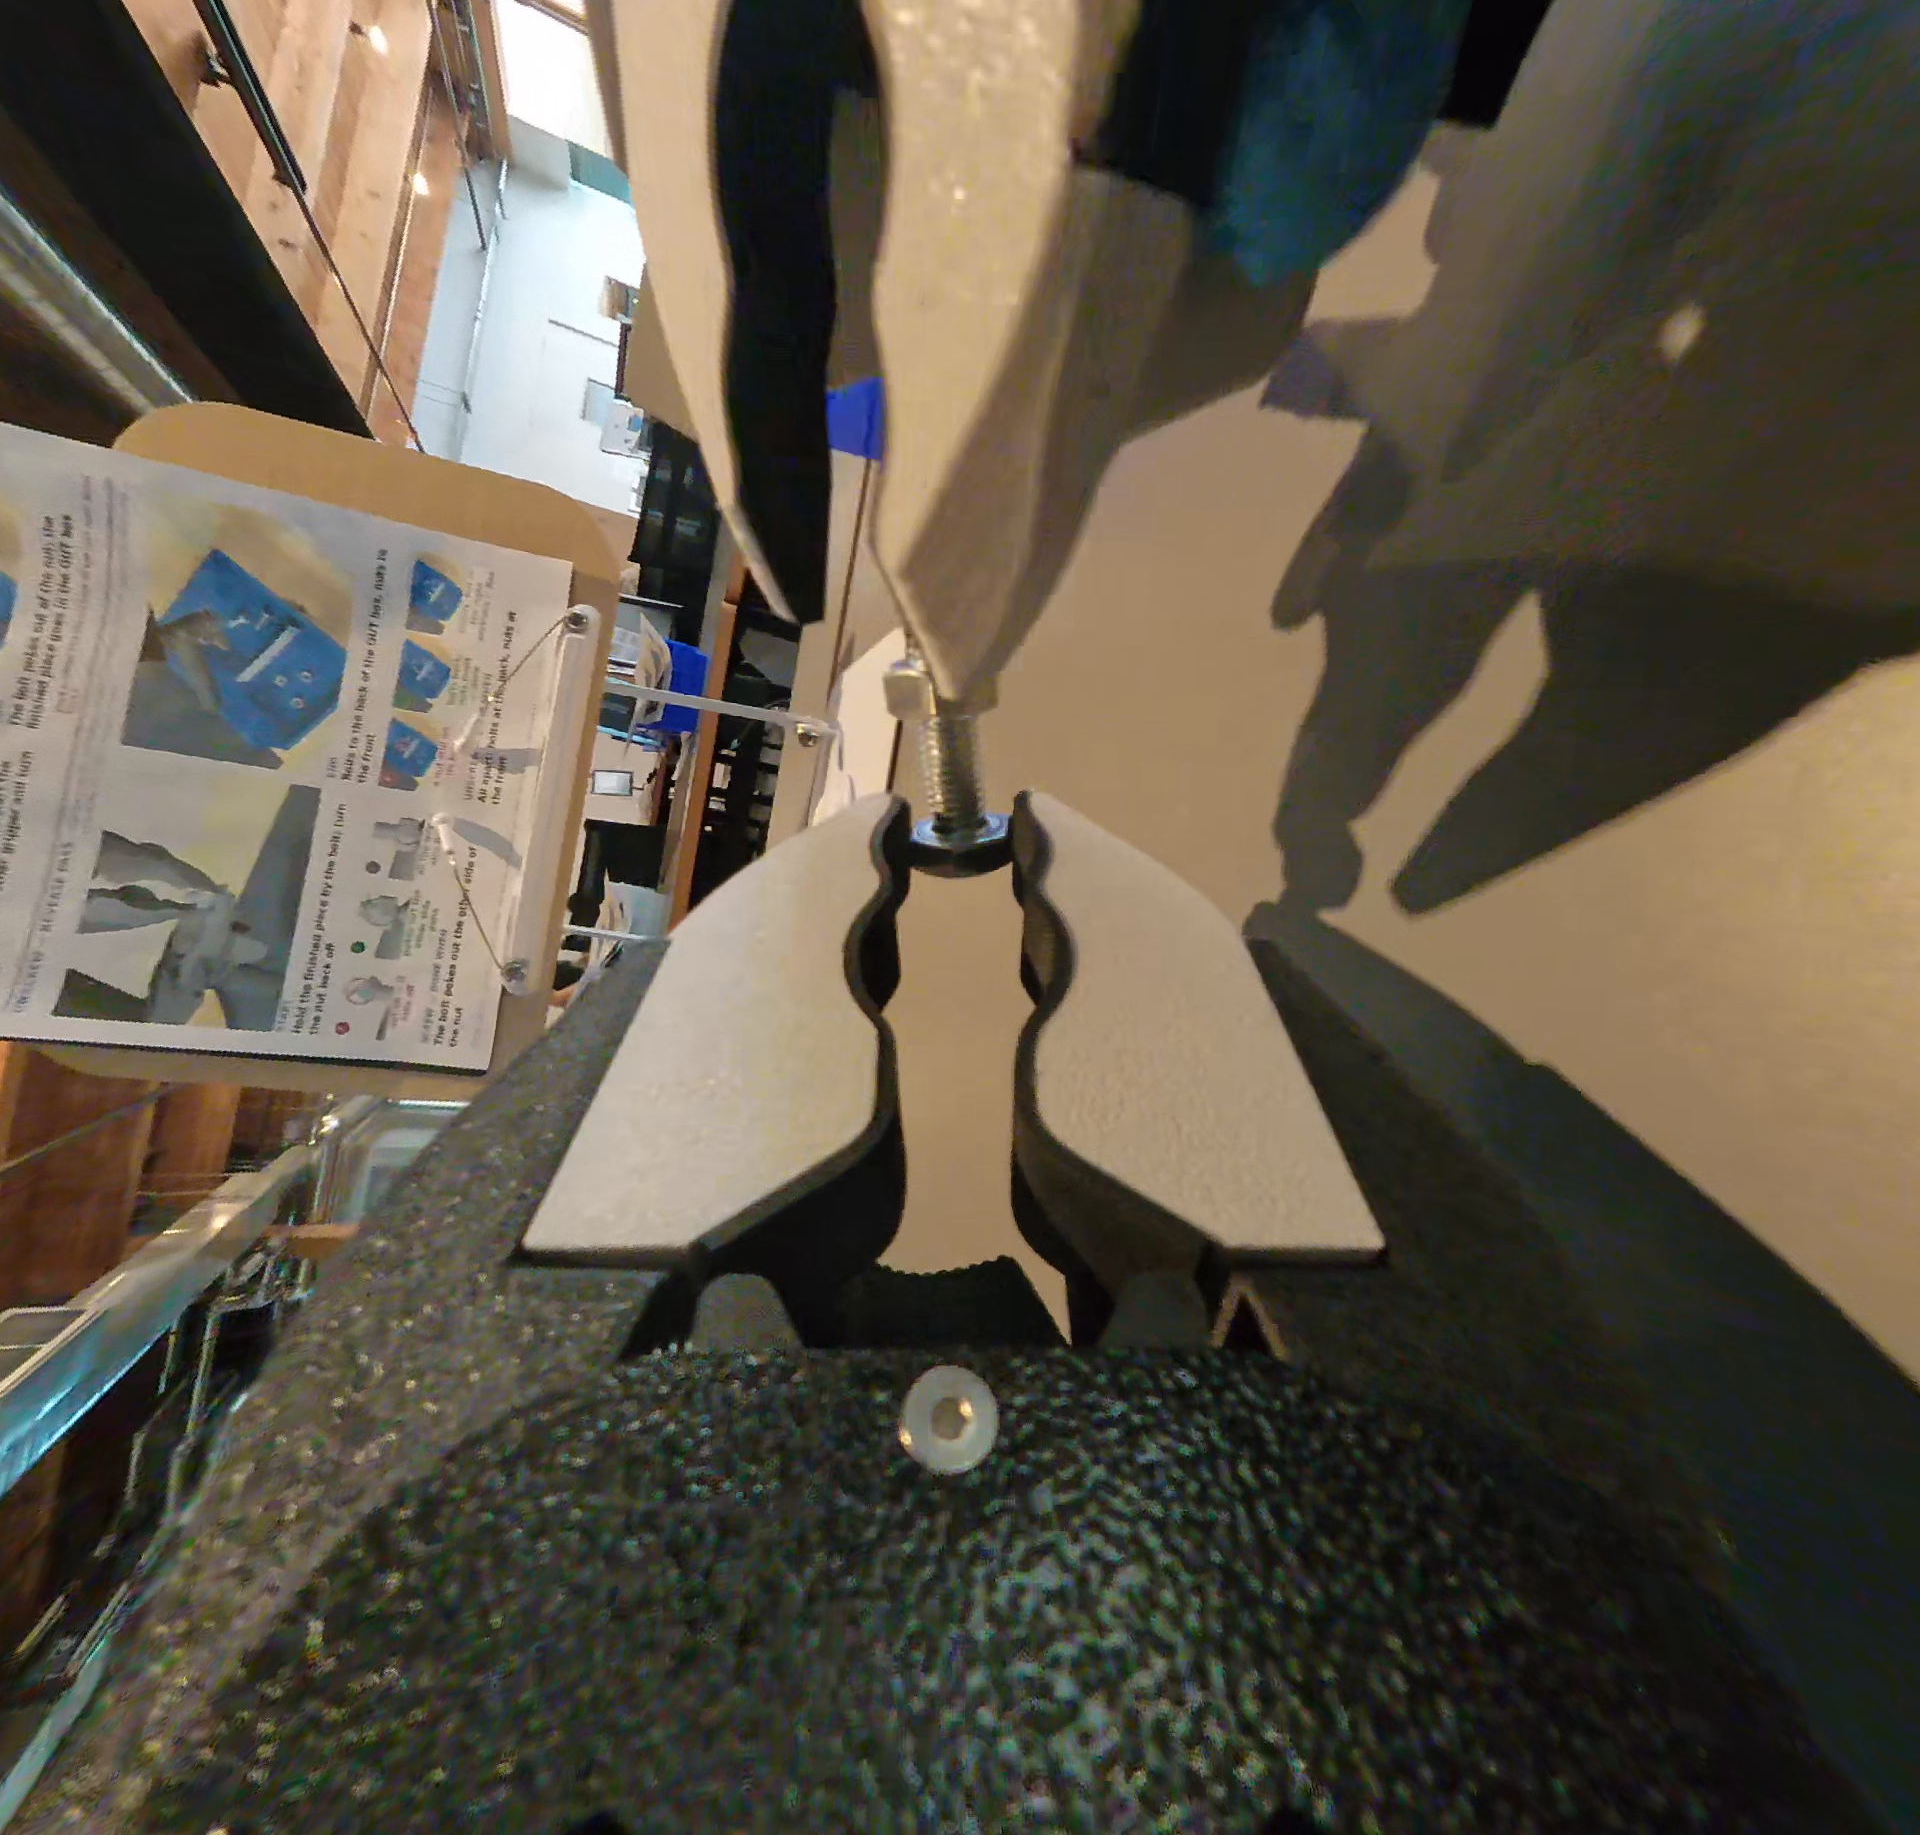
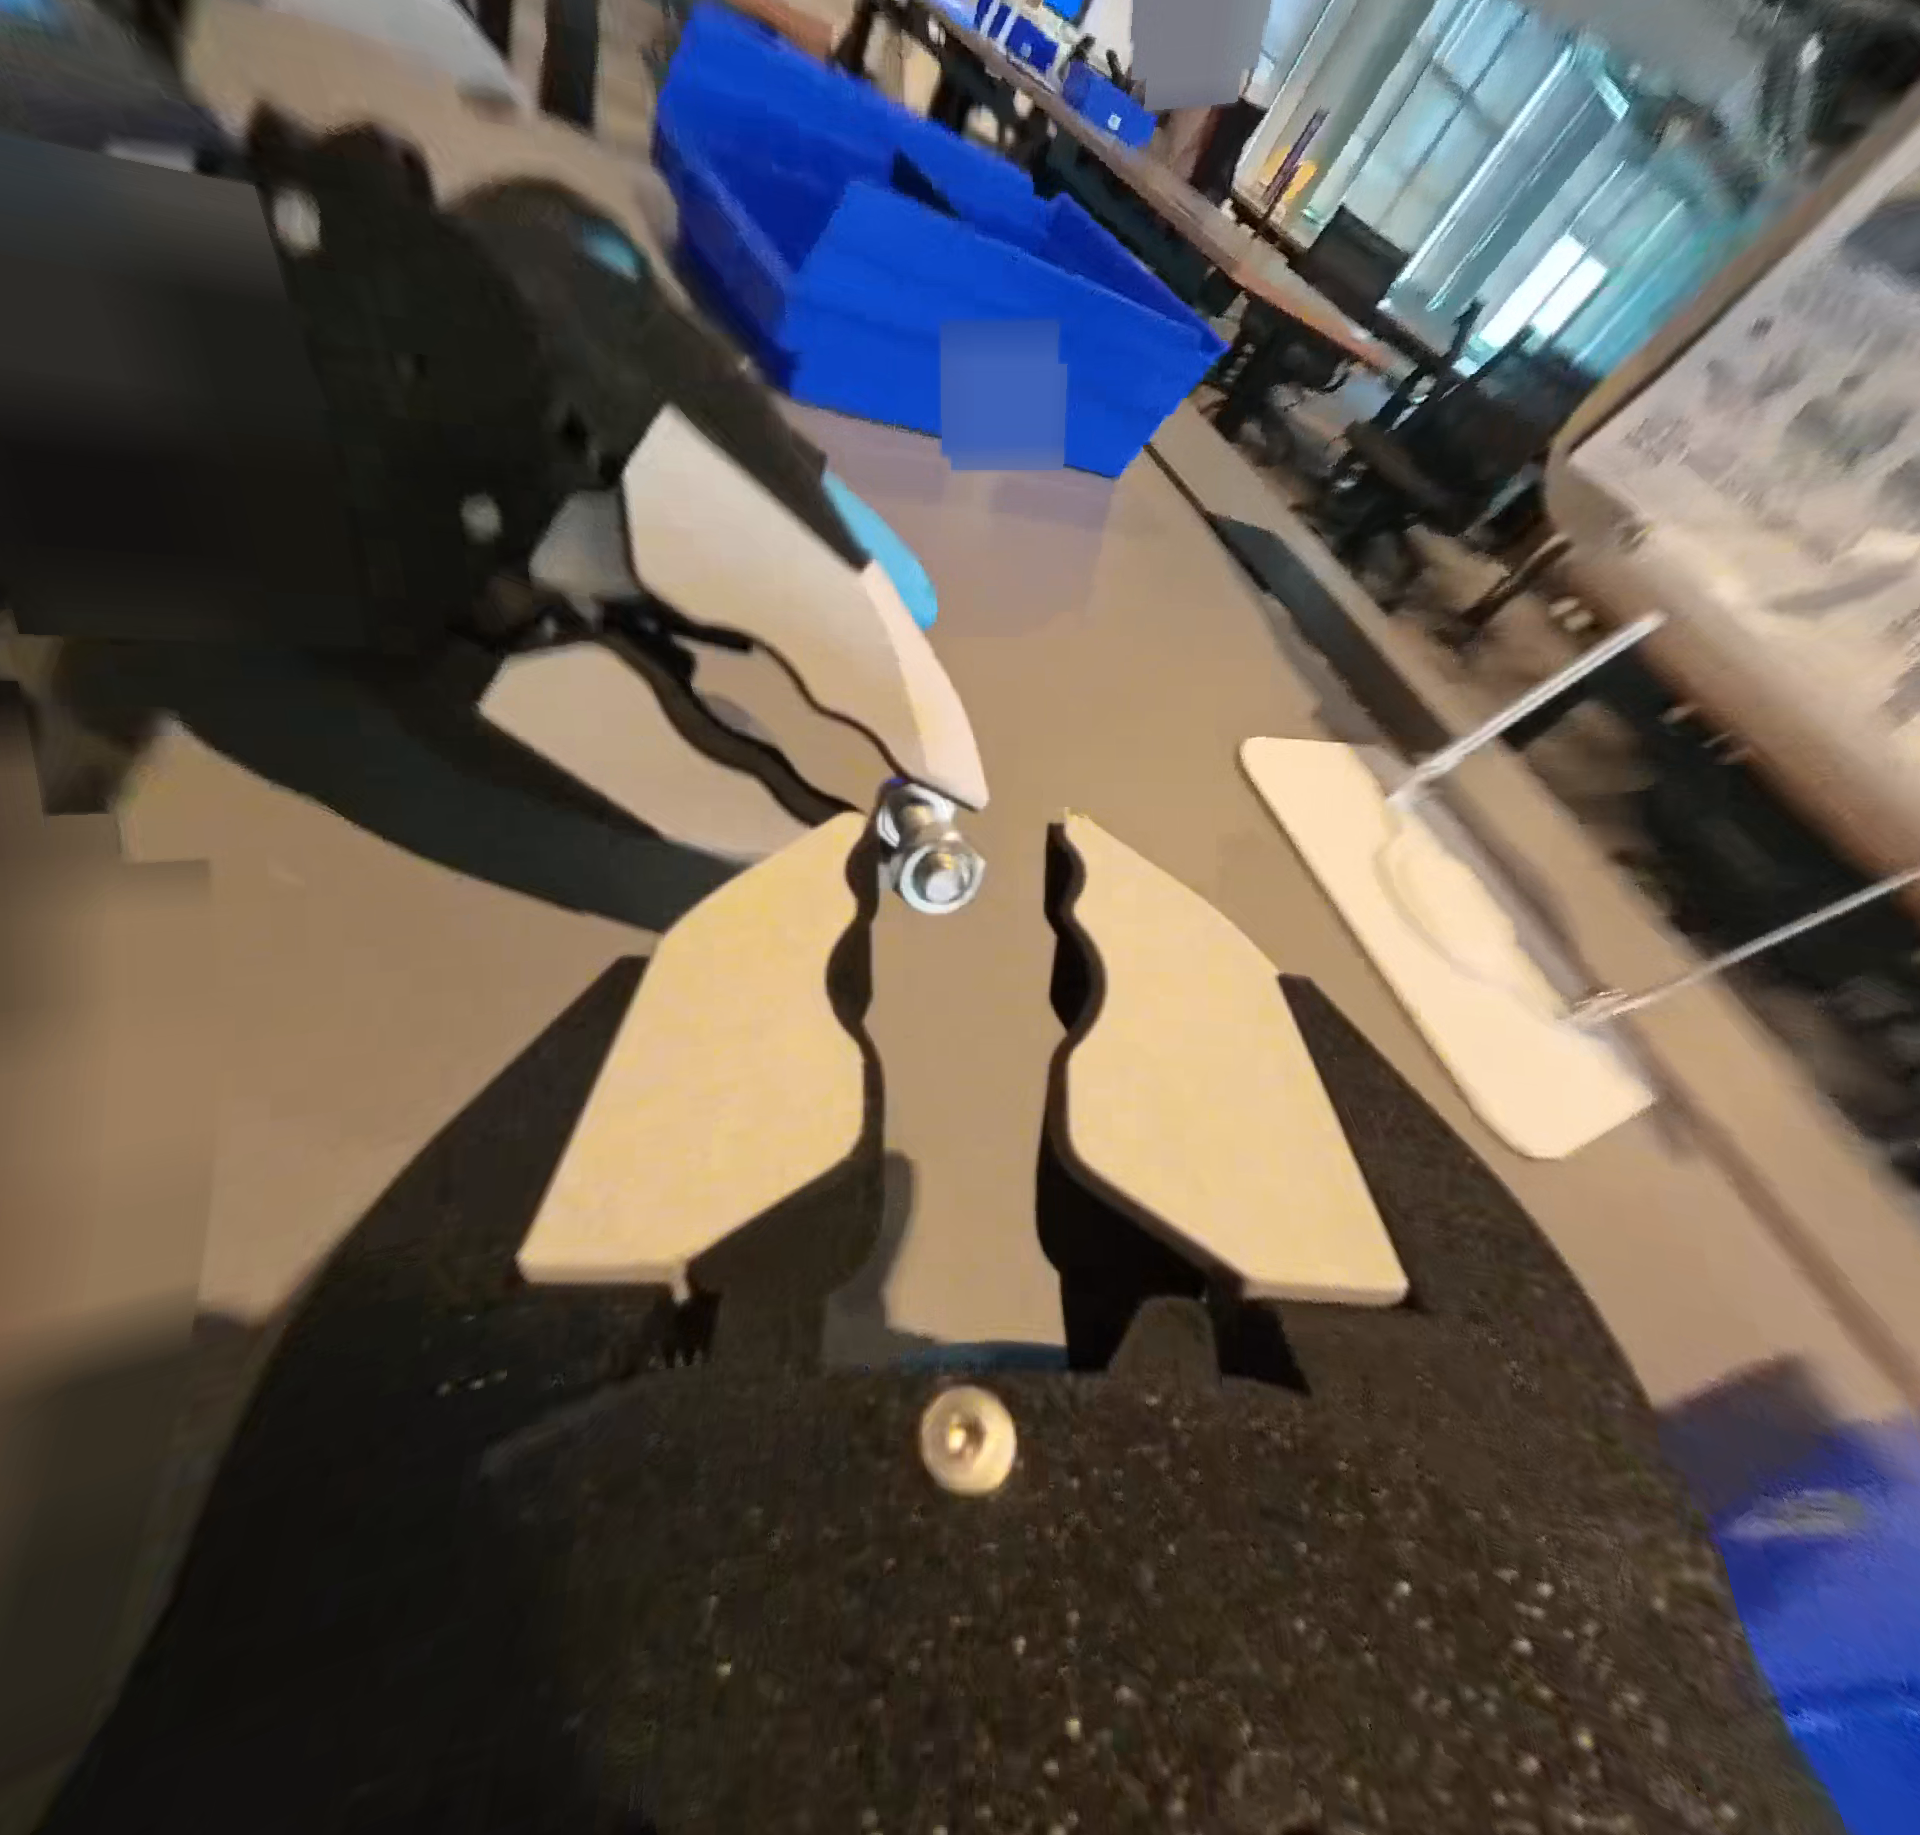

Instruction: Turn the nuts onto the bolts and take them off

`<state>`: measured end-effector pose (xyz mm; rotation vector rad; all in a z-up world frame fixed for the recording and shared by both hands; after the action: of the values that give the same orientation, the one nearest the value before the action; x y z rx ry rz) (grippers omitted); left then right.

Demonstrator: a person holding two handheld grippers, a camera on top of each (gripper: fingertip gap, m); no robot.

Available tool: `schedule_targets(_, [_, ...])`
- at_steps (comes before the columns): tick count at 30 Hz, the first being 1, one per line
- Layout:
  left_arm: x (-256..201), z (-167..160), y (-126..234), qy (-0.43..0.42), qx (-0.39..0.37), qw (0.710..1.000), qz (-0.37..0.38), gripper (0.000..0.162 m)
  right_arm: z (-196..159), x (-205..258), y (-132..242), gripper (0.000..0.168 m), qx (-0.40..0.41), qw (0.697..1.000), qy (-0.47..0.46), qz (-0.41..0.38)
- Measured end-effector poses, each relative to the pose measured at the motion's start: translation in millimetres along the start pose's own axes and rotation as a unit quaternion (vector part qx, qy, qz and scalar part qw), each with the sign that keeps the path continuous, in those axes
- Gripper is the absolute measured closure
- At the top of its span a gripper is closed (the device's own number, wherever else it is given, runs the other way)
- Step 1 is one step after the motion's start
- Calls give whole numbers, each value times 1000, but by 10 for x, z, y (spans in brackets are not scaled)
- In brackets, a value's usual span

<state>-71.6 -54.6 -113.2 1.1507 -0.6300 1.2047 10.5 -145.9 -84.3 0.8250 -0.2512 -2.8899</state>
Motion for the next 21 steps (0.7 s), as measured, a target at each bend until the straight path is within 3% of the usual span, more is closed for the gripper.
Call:
schedule_targets(4, [-16,9,-1,1,-4,1000,-6,143,-28,135,-43,135,32,990,133,-30])
schedule_targets(9, [-33,30,9,-6,-11,1000,-8,143,-61,169,-85,134,49,987,147,-29])
schedule_targets(13, [-55,51,10,-19,-15,1000,-11,143,-60,175,-76,148,49,987,151,-30])
schedule_targets(17, [-63,50,4,-35,-3,999,-2,143,-62,150,-97,148,67,993,97,-18])
schedule_targets(21, [-63,40,0,-52,12,999,9,143,-42,79,-139,148,104,992,-75,15])
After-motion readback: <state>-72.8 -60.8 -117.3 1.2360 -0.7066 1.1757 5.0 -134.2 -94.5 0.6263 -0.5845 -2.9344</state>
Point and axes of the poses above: each gripper's, where its closed fingertips meet, y back along the fingers, z out of its top, x = y × z across the jaws, the point moved 8 cm from there along y, back along the fingers, and after that the axes turned 7 degrees about -z, right-handed, at the moved point
